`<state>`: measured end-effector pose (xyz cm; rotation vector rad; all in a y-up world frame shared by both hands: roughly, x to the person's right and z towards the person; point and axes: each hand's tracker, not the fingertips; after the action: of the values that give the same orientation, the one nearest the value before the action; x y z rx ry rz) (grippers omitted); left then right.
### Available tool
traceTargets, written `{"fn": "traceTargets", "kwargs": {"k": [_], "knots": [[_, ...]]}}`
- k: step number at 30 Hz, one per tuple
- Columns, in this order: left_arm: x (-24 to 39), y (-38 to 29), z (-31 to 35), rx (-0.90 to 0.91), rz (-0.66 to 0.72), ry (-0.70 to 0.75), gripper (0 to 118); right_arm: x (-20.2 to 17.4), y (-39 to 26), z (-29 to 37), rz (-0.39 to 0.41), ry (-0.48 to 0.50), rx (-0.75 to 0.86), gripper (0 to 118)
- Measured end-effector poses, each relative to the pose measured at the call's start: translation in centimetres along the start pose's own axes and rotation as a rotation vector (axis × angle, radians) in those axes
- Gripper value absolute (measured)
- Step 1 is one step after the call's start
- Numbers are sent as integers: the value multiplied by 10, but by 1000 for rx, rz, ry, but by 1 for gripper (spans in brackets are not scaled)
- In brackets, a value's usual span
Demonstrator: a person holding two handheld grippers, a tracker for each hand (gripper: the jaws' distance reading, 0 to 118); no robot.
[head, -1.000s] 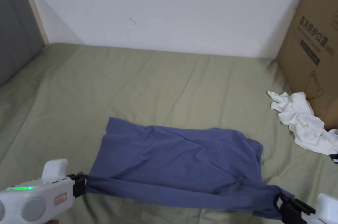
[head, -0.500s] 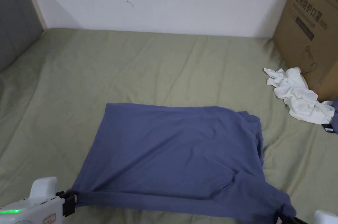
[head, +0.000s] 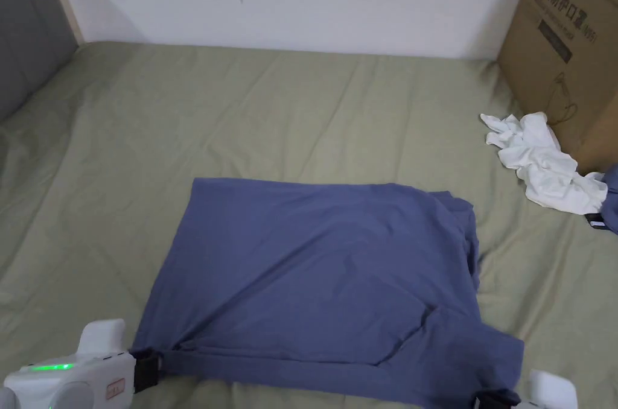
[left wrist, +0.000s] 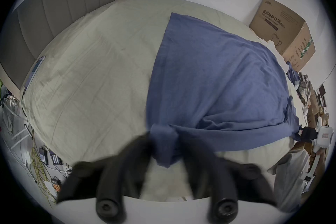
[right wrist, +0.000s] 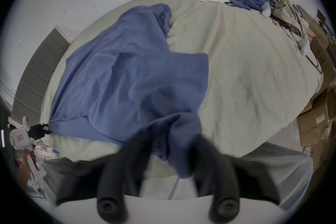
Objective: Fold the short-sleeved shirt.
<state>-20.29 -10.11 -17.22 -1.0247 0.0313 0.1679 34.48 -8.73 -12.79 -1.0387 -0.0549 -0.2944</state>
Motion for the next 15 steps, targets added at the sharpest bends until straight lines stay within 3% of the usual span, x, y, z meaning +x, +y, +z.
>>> {"fn": "traceTargets", "kwargs": {"k": [1, 2, 3, 7, 15], "knots": [[3, 1, 6, 2, 8, 1, 83, -2, 3, 7, -3, 2, 12, 84], [6, 3, 14, 26, 15, -3, 87, -4, 8, 16, -5, 8, 34, 104], [9, 6, 23, 76, 20, -14, 88, -7, 12, 26, -8, 25, 85, 112], [23, 31, 59, 195, 35, -54, 116, -23, 45, 65, -1, 51, 259, 114], [64, 88, 116, 495, 9, -63, 118, -79, 97, 120, 124, 89, 580, 116]]}}
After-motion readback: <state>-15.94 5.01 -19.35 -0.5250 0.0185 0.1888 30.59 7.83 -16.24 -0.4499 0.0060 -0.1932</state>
